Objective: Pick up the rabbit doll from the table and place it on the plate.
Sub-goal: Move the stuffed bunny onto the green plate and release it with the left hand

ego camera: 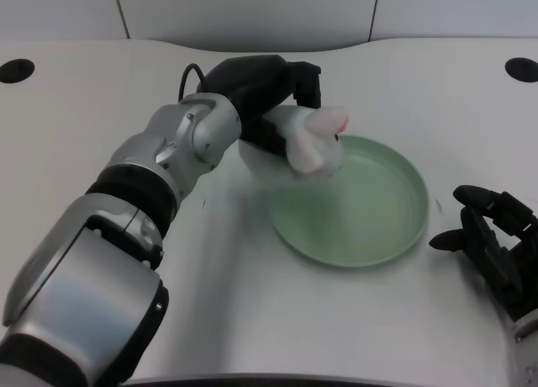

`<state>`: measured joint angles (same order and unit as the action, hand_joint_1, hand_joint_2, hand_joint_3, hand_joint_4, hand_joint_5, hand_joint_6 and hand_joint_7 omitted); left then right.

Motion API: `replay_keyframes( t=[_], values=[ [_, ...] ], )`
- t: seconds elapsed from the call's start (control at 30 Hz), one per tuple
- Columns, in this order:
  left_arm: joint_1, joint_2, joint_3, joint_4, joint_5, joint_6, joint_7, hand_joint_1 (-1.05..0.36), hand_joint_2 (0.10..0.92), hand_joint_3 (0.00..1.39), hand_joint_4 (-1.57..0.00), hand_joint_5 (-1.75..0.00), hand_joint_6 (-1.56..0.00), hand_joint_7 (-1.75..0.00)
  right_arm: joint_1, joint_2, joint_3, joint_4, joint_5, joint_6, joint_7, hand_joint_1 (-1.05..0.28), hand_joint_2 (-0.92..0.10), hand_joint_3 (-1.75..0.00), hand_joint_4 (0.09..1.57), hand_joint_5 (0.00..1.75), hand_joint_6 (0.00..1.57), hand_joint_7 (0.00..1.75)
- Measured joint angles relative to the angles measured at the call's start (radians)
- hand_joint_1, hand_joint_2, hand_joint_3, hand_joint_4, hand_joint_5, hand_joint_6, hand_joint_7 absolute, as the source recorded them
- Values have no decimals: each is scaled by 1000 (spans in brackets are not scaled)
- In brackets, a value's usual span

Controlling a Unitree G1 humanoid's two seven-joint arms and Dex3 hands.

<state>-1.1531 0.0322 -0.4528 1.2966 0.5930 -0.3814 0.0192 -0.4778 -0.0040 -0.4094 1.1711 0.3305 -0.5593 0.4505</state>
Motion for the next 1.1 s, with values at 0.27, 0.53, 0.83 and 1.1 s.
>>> replay_keyframes(
  t=[0.27,0.53,0.83,1.1],
  values=[
    [-7,-86,-12,6,2,32,28,-10,920,388,-700,-1746,-854,-1746,0,4,23,7,-19,-29,3,-256,-883,-303,871,1174,942,526],
    [9,-134,-38,23,10,28,31,-28,921,439,-655,-1746,-819,-1746,2,9,31,8,-30,-28,-21,-275,-889,-275,867,1179,928,534],
    [36,-140,-49,41,20,37,-57,-228,921,182,-587,-895,-523,-1240,9,26,32,-13,-31,-14,-37,-273,-893,-226,897,1135,899,620],
    [41,-133,-96,43,66,34,-55,-462,921,36,-380,-14,-170,-304,12,27,34,-27,-33,-15,-32,-277,-902,-236,867,1181,914,634]
  ],
)
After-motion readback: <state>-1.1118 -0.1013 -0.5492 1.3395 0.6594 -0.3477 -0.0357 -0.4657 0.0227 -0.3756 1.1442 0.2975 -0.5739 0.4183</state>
